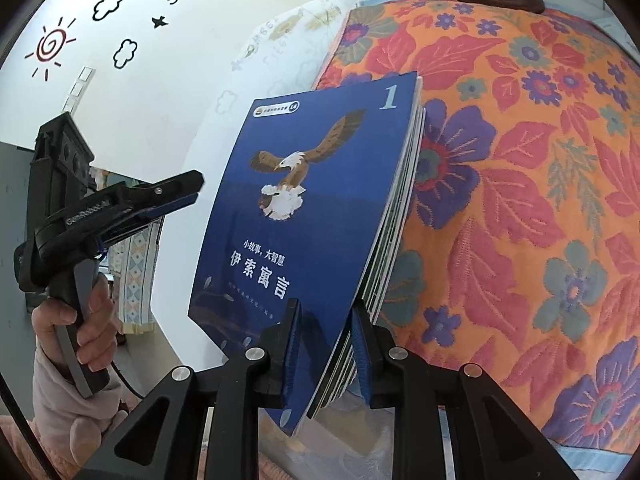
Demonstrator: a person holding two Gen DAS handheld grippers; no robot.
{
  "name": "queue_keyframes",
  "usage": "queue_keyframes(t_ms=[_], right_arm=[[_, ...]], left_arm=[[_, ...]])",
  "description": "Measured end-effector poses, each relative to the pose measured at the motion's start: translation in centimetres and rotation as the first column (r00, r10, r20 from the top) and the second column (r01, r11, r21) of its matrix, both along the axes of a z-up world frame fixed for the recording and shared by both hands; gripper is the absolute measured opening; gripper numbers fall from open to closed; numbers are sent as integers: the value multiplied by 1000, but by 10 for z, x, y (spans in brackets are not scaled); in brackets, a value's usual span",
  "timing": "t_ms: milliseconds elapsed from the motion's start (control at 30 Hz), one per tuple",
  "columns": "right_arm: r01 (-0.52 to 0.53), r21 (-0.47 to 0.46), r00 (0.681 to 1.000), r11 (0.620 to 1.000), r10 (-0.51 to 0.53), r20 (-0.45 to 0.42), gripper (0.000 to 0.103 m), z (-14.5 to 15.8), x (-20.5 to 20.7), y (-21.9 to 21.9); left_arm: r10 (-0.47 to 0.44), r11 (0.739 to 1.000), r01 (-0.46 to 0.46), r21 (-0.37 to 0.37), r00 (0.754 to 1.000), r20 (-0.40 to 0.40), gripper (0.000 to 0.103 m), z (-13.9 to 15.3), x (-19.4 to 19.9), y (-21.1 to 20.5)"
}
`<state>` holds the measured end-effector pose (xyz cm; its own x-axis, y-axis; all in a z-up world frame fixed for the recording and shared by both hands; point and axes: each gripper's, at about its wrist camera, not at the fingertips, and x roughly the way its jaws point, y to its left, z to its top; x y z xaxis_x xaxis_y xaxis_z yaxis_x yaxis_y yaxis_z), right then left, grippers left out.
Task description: Organize books
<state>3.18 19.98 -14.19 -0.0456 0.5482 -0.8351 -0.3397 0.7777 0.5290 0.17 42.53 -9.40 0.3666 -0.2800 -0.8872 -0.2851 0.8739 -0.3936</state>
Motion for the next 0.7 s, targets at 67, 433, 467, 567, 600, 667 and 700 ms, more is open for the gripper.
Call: queue_keyframes(t_ms=[67, 433, 467, 567, 600, 667, 700], right_arm=[[-24, -3, 1000, 1000, 24, 13, 28, 2, 1, 3], [-36, 28, 999, 999, 37, -19, 28, -3, 4, -3], [-35, 25, 999, 999, 35, -23, 28, -4, 6, -5], [-15, 40, 1000, 999, 16, -20, 28, 0, 11, -25], [-6, 43, 1000, 999, 6, -15, 28, 3, 14, -34], [16, 39, 1000, 999, -16, 6, 28, 12, 21, -61], [31, 31, 999, 999, -32, 20, 28, 17, 27, -80]], left_arm=[[14, 1000, -14, 2, 1000, 4, 35, 2, -2, 2], [82, 997, -82, -10, 997, -7, 35, 2, -11, 10], [86, 996, -86, -11, 996, -3, 35, 4, -11, 9], [83, 997, -83, 2, 996, 16, 35, 16, -7, -4], [79, 997, -80, 12, 997, 22, 36, 19, -6, -10], [64, 997, -65, 29, 997, 38, 36, 28, 2, -27], [57, 998, -59, 38, 997, 45, 36, 31, 6, -37]])
